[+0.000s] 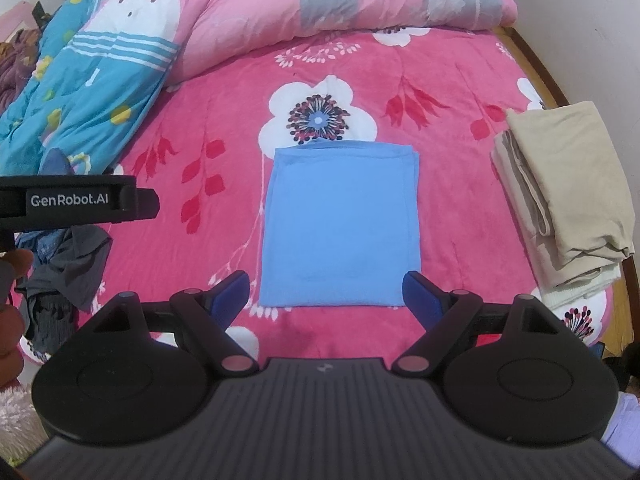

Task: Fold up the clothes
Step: 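Move both tools toward the folded light-blue cloth on the bed, then lower the left tool to the blue cloth's edge and close its fingers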

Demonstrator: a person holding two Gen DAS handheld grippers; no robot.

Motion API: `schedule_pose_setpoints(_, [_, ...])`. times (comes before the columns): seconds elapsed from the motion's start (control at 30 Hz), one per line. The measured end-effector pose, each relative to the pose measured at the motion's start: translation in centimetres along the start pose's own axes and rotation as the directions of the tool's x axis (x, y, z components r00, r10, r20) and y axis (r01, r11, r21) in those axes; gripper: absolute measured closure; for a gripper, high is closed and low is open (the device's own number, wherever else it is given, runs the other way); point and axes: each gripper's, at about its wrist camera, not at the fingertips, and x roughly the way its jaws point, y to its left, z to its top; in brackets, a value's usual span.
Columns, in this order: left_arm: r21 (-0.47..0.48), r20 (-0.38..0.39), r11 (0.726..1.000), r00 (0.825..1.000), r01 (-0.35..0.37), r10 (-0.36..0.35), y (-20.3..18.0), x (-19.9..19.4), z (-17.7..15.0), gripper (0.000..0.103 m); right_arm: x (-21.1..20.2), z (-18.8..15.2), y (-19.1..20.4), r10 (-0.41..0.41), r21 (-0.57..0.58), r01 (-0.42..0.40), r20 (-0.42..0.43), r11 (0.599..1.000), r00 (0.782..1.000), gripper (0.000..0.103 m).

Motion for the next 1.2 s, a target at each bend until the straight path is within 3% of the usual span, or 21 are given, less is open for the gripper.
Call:
schedule_pose_setpoints(0.33, [0.096,-0.061,0.995,0.998,0.014,-0.008,0.6,3.9,1.0,0.008,1.2,0.0,-0.2,-0.03,0.148,0.033,-0.024,0.988,0.999,0.019])
schedule_pose_setpoints(0.5, [0.142,-0.099,0.99,0.995,0.022,-0.008,0.8,6.3,0.9,0.008,2.6,-0.7,-0.4,-0.049,0.167,0.055,-0.042,0.984,0.998,0.019])
schedule_pose_setpoints(0.67, [0.167,-0.107,0.985,0.994,0.043,-0.025,1.4,10.4,0.0,0.008,7.0,-1.0,-2.6,0.001,0.133,0.006,-0.054,0.991,0.999,0.019])
schedule_pose_setpoints(0.93, [0.02,-0.153,0.992,0.98,0.128,-0.124,1.7,19.3,-3.7,0.008,14.0,-2.2,-6.6,0.1,0.102,-0.092,-0.075,0.991,0.992,0.019])
schedule_pose_setpoints(1.2, [-0.045,-0.152,0.984,0.972,0.174,-0.179,1.1,25.2,-7.2,0.014,21.6,-3.5,-12.4,0.225,0.128,-0.213,-0.081,0.969,0.971,0.019])
